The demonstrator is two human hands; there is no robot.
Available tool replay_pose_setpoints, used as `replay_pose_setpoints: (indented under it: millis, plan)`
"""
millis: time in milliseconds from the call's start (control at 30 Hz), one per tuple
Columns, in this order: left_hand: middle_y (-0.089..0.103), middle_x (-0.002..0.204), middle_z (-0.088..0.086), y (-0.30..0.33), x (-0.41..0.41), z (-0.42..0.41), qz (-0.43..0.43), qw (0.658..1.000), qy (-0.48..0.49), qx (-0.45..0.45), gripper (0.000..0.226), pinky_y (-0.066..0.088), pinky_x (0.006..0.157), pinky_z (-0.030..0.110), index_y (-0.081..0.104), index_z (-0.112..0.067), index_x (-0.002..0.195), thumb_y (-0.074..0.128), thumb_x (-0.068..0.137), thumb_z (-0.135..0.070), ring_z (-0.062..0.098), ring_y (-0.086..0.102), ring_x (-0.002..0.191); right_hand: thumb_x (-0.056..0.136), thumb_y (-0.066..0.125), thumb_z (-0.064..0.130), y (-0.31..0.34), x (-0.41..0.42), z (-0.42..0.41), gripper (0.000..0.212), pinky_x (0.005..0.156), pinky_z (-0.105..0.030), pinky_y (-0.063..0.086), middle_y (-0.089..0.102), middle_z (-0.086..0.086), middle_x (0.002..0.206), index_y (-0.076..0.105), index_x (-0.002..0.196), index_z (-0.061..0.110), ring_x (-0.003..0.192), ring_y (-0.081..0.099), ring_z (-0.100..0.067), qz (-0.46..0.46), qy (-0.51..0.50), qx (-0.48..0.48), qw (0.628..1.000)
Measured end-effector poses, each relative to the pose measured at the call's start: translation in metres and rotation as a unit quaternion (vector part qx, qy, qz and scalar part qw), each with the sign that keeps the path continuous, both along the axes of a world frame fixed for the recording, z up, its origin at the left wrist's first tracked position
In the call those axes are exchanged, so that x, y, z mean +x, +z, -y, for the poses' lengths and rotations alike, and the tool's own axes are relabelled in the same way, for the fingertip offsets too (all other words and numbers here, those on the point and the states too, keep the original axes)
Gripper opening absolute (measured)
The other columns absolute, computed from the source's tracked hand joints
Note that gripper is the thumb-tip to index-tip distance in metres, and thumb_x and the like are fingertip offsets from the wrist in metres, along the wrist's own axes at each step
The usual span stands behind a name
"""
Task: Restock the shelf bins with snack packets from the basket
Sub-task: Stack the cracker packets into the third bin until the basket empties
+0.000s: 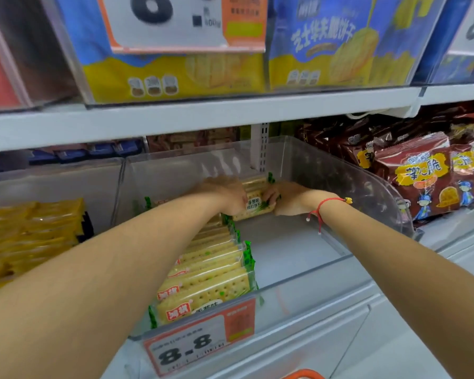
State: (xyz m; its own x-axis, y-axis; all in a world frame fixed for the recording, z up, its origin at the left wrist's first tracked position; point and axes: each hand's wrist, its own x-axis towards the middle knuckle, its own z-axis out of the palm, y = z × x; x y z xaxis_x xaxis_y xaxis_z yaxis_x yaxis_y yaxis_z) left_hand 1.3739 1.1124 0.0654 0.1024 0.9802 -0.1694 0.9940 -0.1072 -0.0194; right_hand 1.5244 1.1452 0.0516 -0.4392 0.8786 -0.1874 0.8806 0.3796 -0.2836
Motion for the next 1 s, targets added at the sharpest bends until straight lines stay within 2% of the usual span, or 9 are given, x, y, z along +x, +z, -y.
replay_pose_setpoints:
  millis: [100, 167, 300, 400, 533, 600, 667, 800, 1000]
  plan:
    - [0.042, 0.145, 0.013, 0.012, 0.006, 0.015, 0.024, 0.996, 0.017, -0.079, 0.046, 0.04, 0.106, 0.038, 0.041, -0.008, 0.143, 0.044, 0.098, -0.019, 0.028, 0.044, 0.129, 0.096, 0.038, 0.005, 0.005, 0.007, 0.023, 0.053, 0.109, -0.031, 0.033, 0.033, -0.012, 0.15, 0.031, 0.147, 0.012, 0.136, 0.035, -0.029, 0.093, 0.003, -0.036, 0.995]
    - [0.048, 0.139, 0.013, 0.02, 0.009, 0.034, 0.056, 0.996, 0.032, -0.059, 0.042, 0.041, 0.105, 0.038, 0.047, -0.005, 0.137, 0.044, 0.097, -0.018, 0.028, 0.048, 0.124, 0.092, 0.041, 0.003, 0.002, 0.013, 0.039, 0.054, 0.11, -0.032, 0.033, 0.036, -0.01, 0.15, 0.036, 0.145, 0.015, 0.135, 0.037, -0.028, 0.056, -0.012, -0.042, 0.997]
    - [0.059, 0.128, 0.006, 0.034, 0.009, 0.087, 0.177, 0.98, 0.075, 0.045, 0.032, 0.045, 0.098, 0.034, 0.062, -0.017, 0.121, 0.049, 0.092, -0.021, 0.026, 0.055, 0.114, 0.089, 0.052, 0.01, 0.005, 0.028, 0.083, 0.042, 0.102, -0.037, 0.042, 0.054, -0.009, 0.133, 0.055, 0.131, 0.016, 0.124, 0.049, -0.028, -0.043, -0.041, 0.016, 0.998]
    - [0.062, 0.124, -0.001, 0.052, 0.01, 0.139, 0.239, 0.964, 0.084, 0.084, 0.03, 0.047, 0.094, 0.032, 0.064, -0.026, 0.119, 0.051, 0.092, -0.028, 0.024, 0.057, 0.115, 0.09, 0.058, 0.023, 0.019, 0.036, 0.128, 0.027, 0.096, -0.042, 0.045, 0.06, -0.006, 0.121, 0.064, 0.116, 0.022, 0.115, 0.051, -0.029, -0.082, -0.041, 0.144, 0.985]
    - [0.068, 0.115, -0.007, 0.068, 0.009, 0.208, 0.322, 0.935, 0.086, 0.12, 0.021, 0.047, 0.095, 0.033, 0.068, -0.029, 0.108, 0.056, 0.091, -0.029, 0.016, 0.06, 0.111, 0.089, 0.06, 0.026, 0.036, 0.038, 0.198, 0.015, 0.08, -0.034, 0.046, 0.063, -0.001, 0.098, 0.067, 0.101, 0.021, 0.098, 0.054, -0.022, -0.176, -0.051, 0.216, 0.959]
    - [0.068, 0.111, -0.006, 0.068, 0.008, 0.24, 0.347, 0.926, 0.093, 0.116, 0.018, 0.049, 0.092, 0.033, 0.068, -0.03, 0.103, 0.056, 0.09, -0.026, 0.016, 0.062, 0.107, 0.088, 0.061, 0.026, 0.035, 0.036, 0.232, 0.012, 0.067, -0.027, 0.038, 0.062, 0.002, 0.09, 0.067, 0.096, 0.019, 0.087, 0.053, -0.016, -0.195, -0.056, 0.201, 0.958]
    - [0.068, 0.106, -0.007, 0.057, 0.007, 0.271, 0.339, 0.928, 0.112, 0.11, 0.02, 0.049, 0.09, 0.031, 0.069, -0.031, 0.102, 0.056, 0.089, -0.025, 0.016, 0.062, 0.103, 0.087, 0.062, 0.027, 0.024, 0.034, 0.262, 0.009, 0.063, -0.027, 0.037, 0.061, 0.003, 0.082, 0.067, 0.09, 0.019, 0.078, 0.055, -0.016, -0.207, -0.067, 0.157, 0.963]
    - [0.069, 0.106, -0.004, 0.011, 0.002, 0.322, 0.342, 0.926, 0.134, 0.085, 0.018, 0.049, 0.09, 0.032, 0.07, -0.031, 0.098, 0.058, 0.087, -0.021, 0.019, 0.063, 0.105, 0.084, 0.06, 0.021, -0.015, 0.032, 0.316, 0.01, 0.071, -0.032, 0.051, 0.069, -0.002, 0.079, 0.07, 0.082, 0.019, 0.079, 0.064, -0.023, -0.202, -0.067, 0.092, 0.973]
    - [0.066, 0.104, -0.009, -0.067, -0.007, 0.385, 0.319, 0.933, 0.165, 0.03, 0.019, 0.047, 0.086, 0.028, 0.067, -0.032, 0.102, 0.054, 0.09, -0.024, 0.018, 0.062, 0.104, 0.088, 0.057, 0.019, -0.079, 0.03, 0.372, 0.014, 0.069, -0.028, 0.051, 0.069, -0.001, 0.081, 0.071, 0.087, 0.016, 0.079, 0.063, -0.021, -0.159, -0.066, -0.006, 0.985]
